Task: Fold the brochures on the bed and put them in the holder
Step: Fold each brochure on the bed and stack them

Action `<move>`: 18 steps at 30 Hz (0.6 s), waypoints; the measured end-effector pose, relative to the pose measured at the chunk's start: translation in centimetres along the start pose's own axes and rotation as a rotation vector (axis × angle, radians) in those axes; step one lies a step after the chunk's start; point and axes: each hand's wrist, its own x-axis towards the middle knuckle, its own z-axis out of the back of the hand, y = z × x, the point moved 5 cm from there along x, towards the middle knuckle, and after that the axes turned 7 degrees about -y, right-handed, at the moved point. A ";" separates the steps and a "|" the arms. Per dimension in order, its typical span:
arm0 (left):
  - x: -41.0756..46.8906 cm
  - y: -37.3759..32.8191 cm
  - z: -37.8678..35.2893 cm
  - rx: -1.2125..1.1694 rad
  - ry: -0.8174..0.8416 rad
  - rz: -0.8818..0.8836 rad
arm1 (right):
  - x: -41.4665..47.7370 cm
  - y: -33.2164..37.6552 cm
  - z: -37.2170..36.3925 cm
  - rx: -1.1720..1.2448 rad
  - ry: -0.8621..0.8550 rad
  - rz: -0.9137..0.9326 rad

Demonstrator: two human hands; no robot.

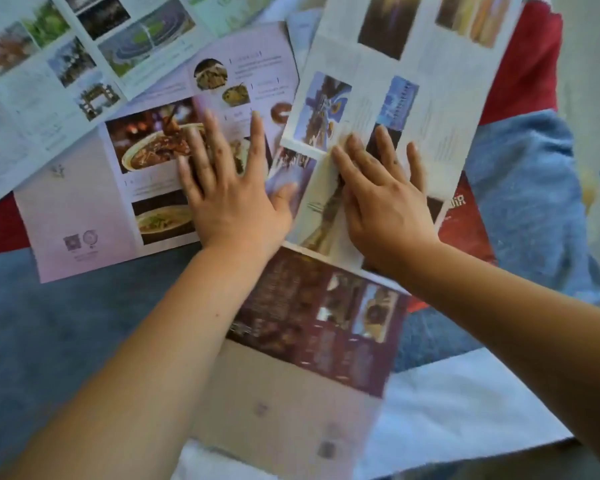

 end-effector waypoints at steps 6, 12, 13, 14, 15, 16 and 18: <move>3.7 6.1 1.9 0.122 -0.052 0.025 | -1.8 5.7 -1.3 0.084 0.023 0.238; 3.2 10.9 1.2 0.074 -0.098 0.026 | -3.3 12.7 -4.2 0.155 0.103 0.355; 2.4 11.9 0.9 0.051 -0.100 0.037 | -3.4 13.7 -4.7 0.151 0.105 0.364; 1.4 13.1 0.5 0.025 -0.102 0.054 | -3.6 14.6 -5.1 0.153 0.101 0.375; 0.4 14.4 0.0 0.000 -0.104 0.077 | -3.7 15.5 -5.5 0.155 0.098 0.388; -0.8 15.9 -0.3 -0.020 -0.103 0.100 | -3.8 16.4 -5.9 0.150 0.101 0.405; -3.3 18.9 -0.9 -0.030 -0.092 0.135 | -4.2 18.3 -6.7 0.133 0.126 0.449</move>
